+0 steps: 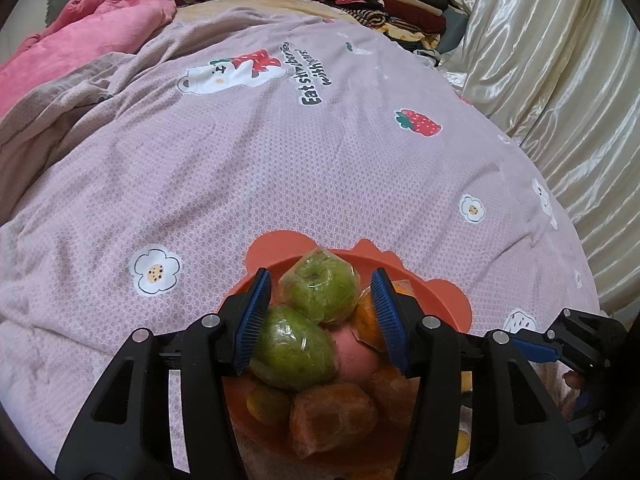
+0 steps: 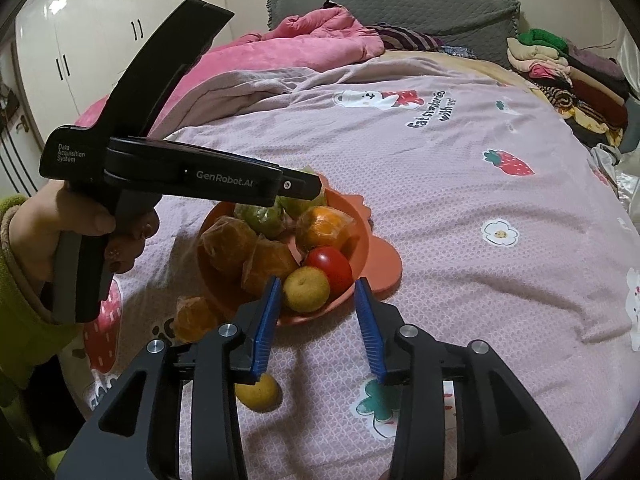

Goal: Organize fruits
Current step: 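Lower the green fruit into the plate and open the left gripper while the right releases its yellow fruit, then withdraw both open grippers from the plate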

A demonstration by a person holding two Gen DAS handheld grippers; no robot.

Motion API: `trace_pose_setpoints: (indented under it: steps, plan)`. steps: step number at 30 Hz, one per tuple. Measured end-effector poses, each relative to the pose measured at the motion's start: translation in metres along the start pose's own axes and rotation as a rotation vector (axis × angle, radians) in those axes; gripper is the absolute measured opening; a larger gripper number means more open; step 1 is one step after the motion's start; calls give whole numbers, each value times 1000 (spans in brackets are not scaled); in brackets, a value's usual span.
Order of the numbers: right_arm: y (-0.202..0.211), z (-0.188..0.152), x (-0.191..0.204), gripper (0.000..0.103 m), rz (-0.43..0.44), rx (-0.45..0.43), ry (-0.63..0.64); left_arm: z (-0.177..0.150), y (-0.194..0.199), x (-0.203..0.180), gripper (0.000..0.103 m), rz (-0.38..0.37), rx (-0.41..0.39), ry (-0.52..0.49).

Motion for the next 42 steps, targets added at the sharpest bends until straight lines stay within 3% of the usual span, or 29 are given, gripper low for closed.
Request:
trace_pose_setpoints:
  steps: [5,14,17,24,42]
  plan:
    - [3,0,-1,37,-6,-6,2,0,2,0,44,1,-5,-3]
    - [6,2,-1,49,-18,-11,-1,1,13,-1,44,16,-28,-9]
    - [7,2,-1,58,-20,-12,-3,0,16,-3,48,16,-34,-11]
    - [12,3,0,67,-29,-19,-9,-6,25,-8,53,14,-45,-19]
    - [30,6,8,81,-54,-44,5,-9,60,-13,69,24,-106,-22]
Point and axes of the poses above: each gripper's, at about its wrist camera, not at the fingertips, and y roughly against the way its jaws point, x to its left, z to its top, the point moved 8 cm from there along -y, roughly the way its jaws point, and after that the axes turned 4 degrees about -z, right-handed, at the moved point
